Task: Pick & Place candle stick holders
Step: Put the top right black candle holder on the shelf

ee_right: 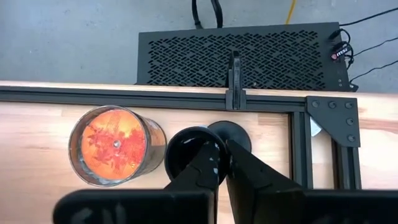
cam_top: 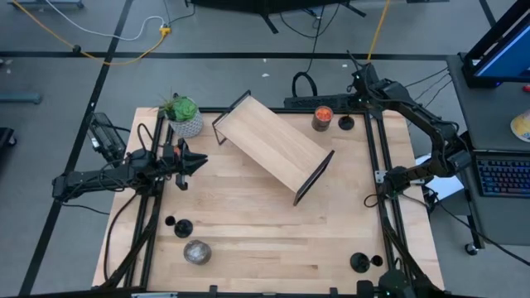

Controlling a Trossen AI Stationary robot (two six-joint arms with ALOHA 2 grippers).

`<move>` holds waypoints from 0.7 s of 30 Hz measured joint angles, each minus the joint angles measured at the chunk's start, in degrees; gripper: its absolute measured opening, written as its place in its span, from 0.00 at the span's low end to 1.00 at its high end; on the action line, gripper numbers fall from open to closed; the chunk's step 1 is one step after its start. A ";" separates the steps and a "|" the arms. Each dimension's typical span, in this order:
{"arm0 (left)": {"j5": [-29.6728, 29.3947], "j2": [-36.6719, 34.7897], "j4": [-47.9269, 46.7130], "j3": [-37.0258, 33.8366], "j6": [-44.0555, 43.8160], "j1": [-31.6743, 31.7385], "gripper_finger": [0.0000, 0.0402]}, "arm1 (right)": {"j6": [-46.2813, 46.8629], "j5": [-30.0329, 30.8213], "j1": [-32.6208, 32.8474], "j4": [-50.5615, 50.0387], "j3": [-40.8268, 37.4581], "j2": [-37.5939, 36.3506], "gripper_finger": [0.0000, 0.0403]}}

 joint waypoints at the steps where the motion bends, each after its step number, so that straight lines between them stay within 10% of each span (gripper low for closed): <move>1: 0.00 0.01 0.00 0.00 0.00 0.00 0.18 | 0.36 -0.04 -0.03 -0.02 0.00 -0.16 0.01; 21: -0.01 0.02 2.47 0.00 -0.30 0.01 0.18 | 2.53 -6.06 -1.84 -1.27 1.09 -2.29 0.00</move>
